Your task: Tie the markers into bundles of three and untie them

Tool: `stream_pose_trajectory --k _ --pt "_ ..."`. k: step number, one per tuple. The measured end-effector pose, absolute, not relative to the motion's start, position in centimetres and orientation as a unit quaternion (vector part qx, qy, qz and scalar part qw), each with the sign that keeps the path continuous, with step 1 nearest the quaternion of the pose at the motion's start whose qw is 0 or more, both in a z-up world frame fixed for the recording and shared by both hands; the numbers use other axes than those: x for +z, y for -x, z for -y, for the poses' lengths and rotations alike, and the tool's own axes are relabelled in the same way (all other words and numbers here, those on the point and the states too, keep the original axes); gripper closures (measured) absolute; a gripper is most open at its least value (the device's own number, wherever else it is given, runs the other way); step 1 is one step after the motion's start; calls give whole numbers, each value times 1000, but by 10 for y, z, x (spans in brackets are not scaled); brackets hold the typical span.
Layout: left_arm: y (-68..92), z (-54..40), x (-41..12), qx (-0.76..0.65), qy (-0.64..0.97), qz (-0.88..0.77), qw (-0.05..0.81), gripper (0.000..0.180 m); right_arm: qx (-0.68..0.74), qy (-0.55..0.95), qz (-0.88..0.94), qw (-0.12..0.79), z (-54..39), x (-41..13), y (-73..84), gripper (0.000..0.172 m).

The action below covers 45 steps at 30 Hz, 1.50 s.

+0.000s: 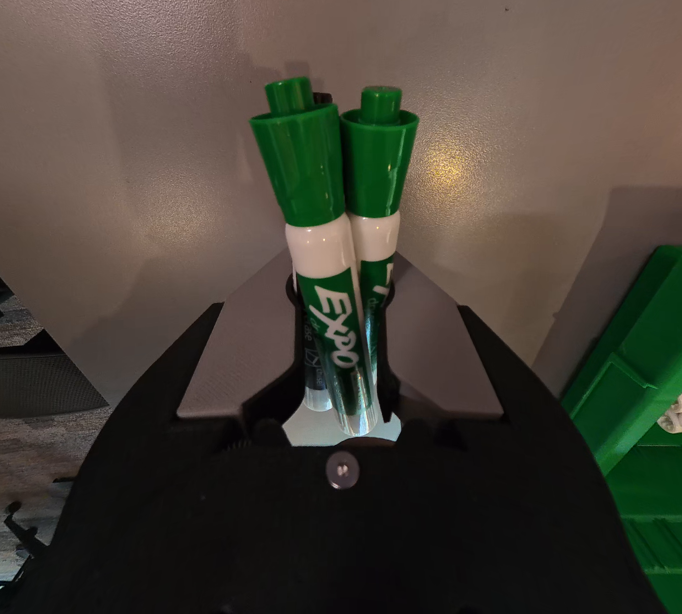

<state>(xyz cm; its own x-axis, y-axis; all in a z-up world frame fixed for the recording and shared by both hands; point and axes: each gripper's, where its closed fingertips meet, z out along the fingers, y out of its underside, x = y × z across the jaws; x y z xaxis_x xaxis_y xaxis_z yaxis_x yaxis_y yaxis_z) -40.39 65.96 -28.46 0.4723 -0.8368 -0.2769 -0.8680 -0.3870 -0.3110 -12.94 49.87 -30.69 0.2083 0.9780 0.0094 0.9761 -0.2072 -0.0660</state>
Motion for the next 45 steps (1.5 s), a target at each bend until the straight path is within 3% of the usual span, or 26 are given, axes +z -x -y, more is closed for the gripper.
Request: stream_pose_trajectory --k 1,4,6,12,16,17,19,20,25,28,30,32,33,35,38,41,45 --pt "412 -659 -292 60 832 -517 190 142 17 777 629 29 -499 -307 129 135" --pt "415 -656 -304 69 825 -536 166 177 18 777 628 30 -499 -307 129 135" --pt "409 -655 -303 61 814 -551 173 180 18 778 628 30 -499 -307 129 135" --pt "368 -602 -303 30 638 -747 181 180 17 776 630 28 -499 -307 129 134" --pt "339 -599 -290 73 571 -785 230 180 16 776 630 27 -499 -307 130 135" --pt "331 -596 -285 71 563 -787 243 176 17 777 629 28 -499 -307 129 135" --pt "319 -592 -274 66 551 -787 271 141 17 777 629 29 -498 -307 130 135" --pt "316 -590 -268 62 549 -785 281 134 17 776 629 29 -498 -307 130 135" --pt "312 -585 -235 34 552 -759 342 141 17 777 629 29 -498 -307 130 134" --pt "330 -590 -230 13 661 -676 325 145 17 777 629 29 -498 -307 129 134" --pt "329 -582 -235 -74 742 -583 321 147 16 777 629 27 -498 -307 129 134" --pt "319 -568 -244 -191 777 -504 325 163 14 777 629 25 -498 -307 129 134" --pt "317 -563 -249 -244 790 -460 323 162 13 776 630 23 -498 -307 129 134" --pt "323 -561 -261 -301 823 -377 301 149 10 775 631 19 -498 -307 129 134" --pt "340 -578 -276 -255 864 -281 331 129 7 773 634 16 -497 -307 130 135" --pt "352 -597 -276 -235 888 -175 355 122 8 774 634 17 -496 -307 130 135" --pt "346 -598 -277 -300 902 -63 304 94 8 774 633 16 -496 -307 130 135"
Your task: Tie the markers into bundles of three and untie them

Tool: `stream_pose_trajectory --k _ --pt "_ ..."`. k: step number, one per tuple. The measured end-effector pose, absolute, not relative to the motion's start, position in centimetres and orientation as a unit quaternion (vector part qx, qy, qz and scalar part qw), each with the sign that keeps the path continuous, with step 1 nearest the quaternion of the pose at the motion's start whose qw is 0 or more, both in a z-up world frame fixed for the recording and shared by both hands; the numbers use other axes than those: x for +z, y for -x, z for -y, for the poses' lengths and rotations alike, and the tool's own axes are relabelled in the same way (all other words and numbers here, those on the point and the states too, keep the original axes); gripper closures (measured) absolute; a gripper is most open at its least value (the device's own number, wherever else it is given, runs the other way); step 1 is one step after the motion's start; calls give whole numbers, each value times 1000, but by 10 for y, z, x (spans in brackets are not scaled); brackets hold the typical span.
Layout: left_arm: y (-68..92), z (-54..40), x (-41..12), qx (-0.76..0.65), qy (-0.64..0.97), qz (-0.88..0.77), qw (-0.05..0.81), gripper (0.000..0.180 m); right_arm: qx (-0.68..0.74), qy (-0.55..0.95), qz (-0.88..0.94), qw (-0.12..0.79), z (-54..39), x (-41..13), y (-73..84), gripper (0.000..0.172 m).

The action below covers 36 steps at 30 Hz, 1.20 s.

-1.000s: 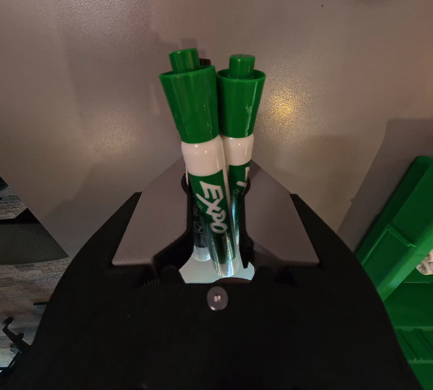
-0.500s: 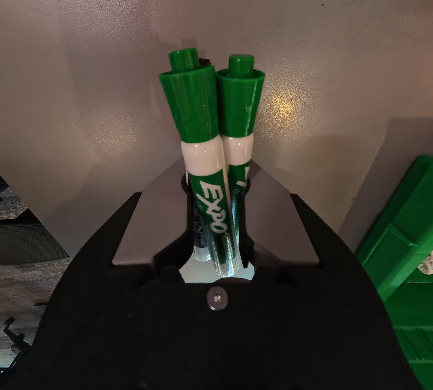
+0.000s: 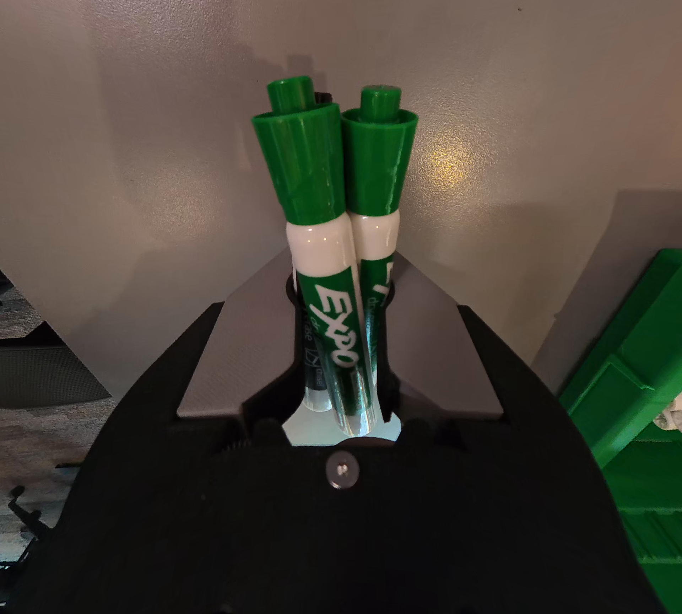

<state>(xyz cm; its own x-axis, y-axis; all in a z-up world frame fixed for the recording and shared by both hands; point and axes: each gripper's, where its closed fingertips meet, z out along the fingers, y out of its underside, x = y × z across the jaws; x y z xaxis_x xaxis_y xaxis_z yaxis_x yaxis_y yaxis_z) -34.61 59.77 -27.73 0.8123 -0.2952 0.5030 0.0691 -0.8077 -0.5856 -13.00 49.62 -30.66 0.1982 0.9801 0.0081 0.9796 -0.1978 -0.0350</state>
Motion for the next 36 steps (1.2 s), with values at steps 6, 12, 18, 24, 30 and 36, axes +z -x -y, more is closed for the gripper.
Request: stream_pose_trajectory --k 6,12,18,24,30,36 --pt "347 -603 -281 -271 924 -9 270 96 0 769 639 6 -495 -307 130 135" --pt "334 -607 -295 -186 945 -79 256 131 1 768 640 8 -495 -307 130 135" --pt "311 -611 -302 -200 911 -237 271 180 5 769 639 13 -493 -307 130 135" --pt "274 -599 -297 -263 822 -380 333 180 15 767 641 25 -492 -307 131 135" --pt "232 -580 -266 -345 738 -442 375 180 12 764 645 28 -492 -306 132 135" --pt "207 -570 -239 -406 663 -467 421 180 6 754 656 28 -492 -306 139 135"
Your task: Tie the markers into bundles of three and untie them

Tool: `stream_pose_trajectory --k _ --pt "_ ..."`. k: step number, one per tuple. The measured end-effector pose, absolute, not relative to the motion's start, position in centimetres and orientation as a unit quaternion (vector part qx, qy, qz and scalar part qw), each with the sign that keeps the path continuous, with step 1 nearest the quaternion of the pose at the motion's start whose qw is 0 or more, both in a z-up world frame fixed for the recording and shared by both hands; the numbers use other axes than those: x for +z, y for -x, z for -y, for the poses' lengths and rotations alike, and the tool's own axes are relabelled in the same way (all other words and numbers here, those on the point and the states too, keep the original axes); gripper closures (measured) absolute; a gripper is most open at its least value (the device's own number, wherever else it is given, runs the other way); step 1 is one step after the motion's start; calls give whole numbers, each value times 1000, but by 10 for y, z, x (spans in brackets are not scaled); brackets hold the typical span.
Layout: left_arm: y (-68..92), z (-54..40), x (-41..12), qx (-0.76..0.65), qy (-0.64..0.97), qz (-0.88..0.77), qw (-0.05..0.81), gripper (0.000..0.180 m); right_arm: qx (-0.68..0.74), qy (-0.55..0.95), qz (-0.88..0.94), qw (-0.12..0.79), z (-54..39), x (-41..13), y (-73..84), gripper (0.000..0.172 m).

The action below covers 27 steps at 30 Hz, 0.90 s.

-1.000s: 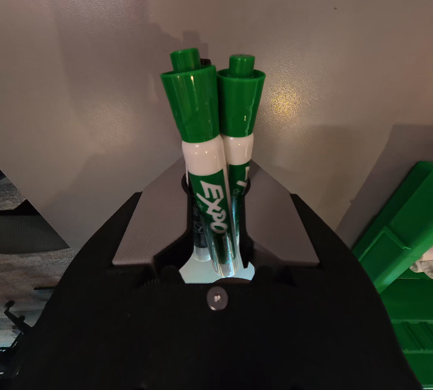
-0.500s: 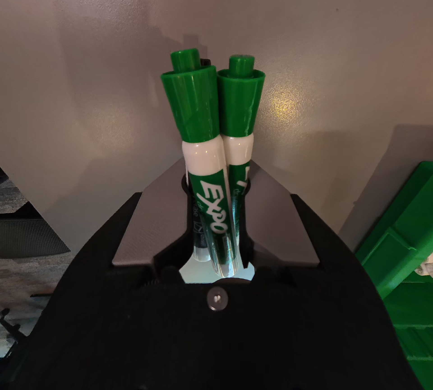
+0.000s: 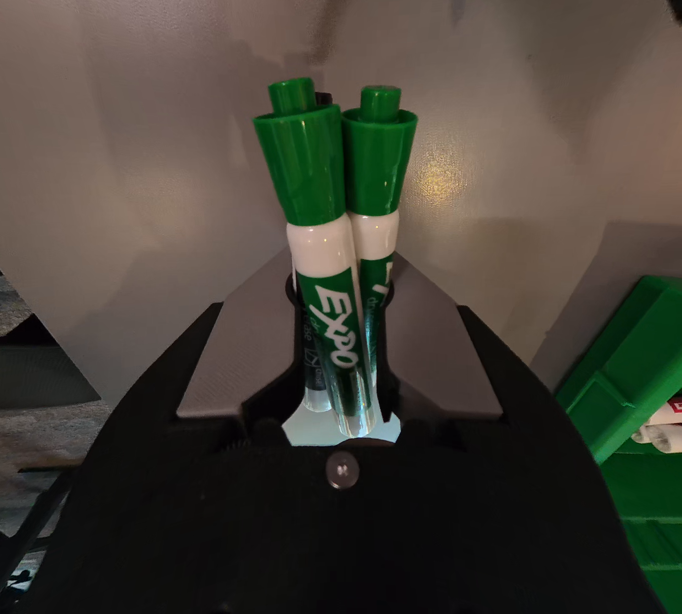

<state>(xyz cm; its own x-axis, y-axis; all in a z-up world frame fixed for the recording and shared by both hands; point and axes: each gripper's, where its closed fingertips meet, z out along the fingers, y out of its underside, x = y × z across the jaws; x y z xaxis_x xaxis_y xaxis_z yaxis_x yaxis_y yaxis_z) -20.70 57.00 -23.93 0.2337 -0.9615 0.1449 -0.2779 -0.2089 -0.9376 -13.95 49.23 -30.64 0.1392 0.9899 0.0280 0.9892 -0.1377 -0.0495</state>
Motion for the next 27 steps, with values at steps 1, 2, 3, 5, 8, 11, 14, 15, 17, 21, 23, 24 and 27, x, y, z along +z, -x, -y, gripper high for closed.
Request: stream_pose_trajectory --k 1,2,3,5,8,11,14,15,17,21,23,24,27 --pt "205 -570 -241 -403 664 -471 418 180 6 754 657 27 -493 -306 141 135" --pt "204 -568 -243 -400 663 -479 414 180 6 753 658 28 -493 -306 142 135" --pt "202 -566 -242 -398 658 -486 415 180 6 752 658 28 -494 -306 143 135" --pt "203 -564 -241 -391 653 -490 424 180 7 752 659 28 -495 -307 144 135" --pt "210 -567 -250 -366 678 -485 414 178 10 751 659 30 -497 -307 147 135" --pt "213 -565 -258 -354 691 -490 396 177 12 750 660 29 -499 -307 150 135" --pt "220 -573 -268 -308 715 -489 393 152 10 748 663 26 -499 -307 154 135" --pt "225 -577 -272 -288 722 -492 391 147 10 747 664 26 -499 -307 156 135" --pt "233 -580 -279 -261 729 -502 385 144 11 746 666 25 -500 -307 159 135" --pt "257 -590 -280 -216 736 -506 394 134 14 743 668 23 -501 -307 167 135" --pt "269 -593 -271 -220 735 -497 405 134 12 742 670 23 -502 -307 170 135" --pt "275 -592 -265 -229 733 -493 409 134 12 741 671 23 -503 -307 171 135" --pt "291 -582 -253 -265 724 -486 412 134 14 740 672 24 -505 -307 176 135"
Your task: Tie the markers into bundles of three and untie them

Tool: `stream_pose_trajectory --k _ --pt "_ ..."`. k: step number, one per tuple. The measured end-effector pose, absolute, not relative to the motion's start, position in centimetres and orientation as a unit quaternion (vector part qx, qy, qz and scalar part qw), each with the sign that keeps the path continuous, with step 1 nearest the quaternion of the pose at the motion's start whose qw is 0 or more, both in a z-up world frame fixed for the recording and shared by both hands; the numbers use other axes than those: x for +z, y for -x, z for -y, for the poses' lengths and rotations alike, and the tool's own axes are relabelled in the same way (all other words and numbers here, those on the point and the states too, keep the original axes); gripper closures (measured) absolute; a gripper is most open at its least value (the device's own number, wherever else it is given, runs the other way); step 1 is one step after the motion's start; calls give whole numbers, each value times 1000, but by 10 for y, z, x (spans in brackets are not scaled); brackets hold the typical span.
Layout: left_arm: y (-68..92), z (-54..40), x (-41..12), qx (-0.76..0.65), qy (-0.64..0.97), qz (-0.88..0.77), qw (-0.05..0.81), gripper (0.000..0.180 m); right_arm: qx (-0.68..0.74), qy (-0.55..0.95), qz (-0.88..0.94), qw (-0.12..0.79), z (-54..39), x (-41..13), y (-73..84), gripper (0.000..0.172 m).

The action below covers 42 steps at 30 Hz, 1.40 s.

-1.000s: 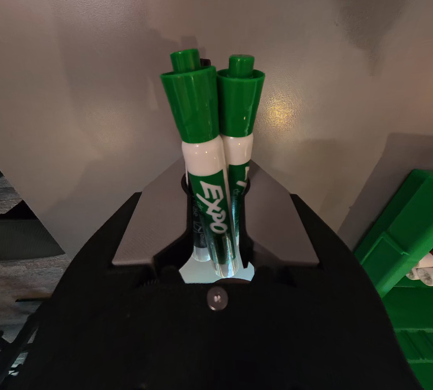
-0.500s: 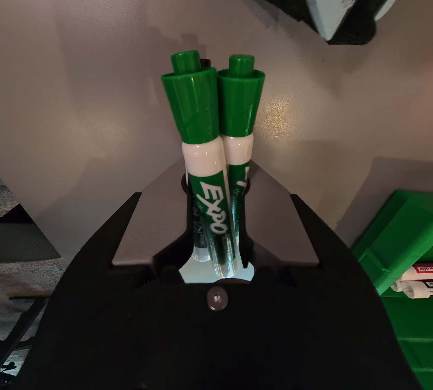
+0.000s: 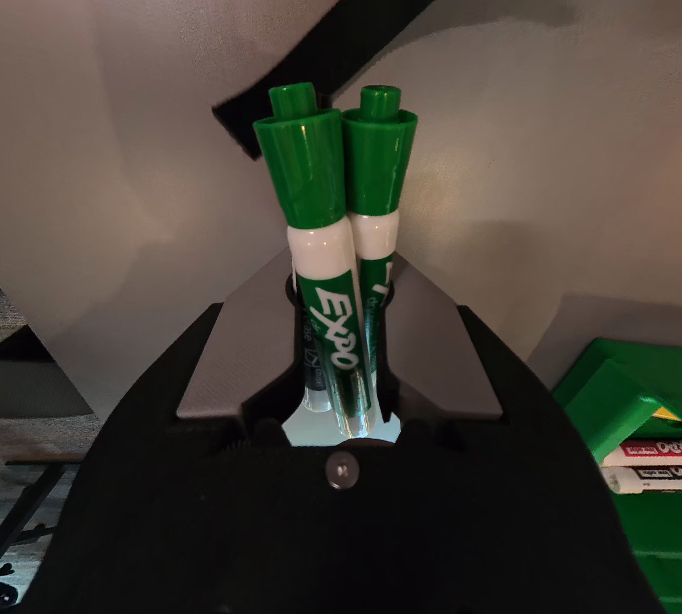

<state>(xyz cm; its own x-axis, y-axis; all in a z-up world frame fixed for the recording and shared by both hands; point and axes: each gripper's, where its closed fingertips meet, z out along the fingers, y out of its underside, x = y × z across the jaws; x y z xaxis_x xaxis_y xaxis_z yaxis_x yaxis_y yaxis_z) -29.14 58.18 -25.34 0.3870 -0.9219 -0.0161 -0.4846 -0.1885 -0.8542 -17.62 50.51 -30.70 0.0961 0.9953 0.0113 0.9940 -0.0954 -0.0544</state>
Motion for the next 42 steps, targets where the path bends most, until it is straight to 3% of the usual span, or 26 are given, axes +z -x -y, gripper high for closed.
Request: stream_pose_trajectory --k 6,12,21,32,39,42 --pt "311 -572 -272 -244 740 -488 393 135 15 728 685 28 -507 -307 187 135" --pt "295 -583 -283 -221 745 -491 394 162 14 726 687 26 -506 -307 189 135" --pt "296 -558 -277 -231 716 -535 384 140 15 729 684 23 -505 -307 189 134" --pt "298 -501 -289 -285 652 -635 300 142 16 734 679 24 -506 -307 188 134" --pt "305 -483 -267 -365 629 -627 280 144 18 735 677 27 -506 -307 188 135" --pt "305 -494 -262 -354 635 -611 312 145 18 735 677 27 -506 -307 188 134"
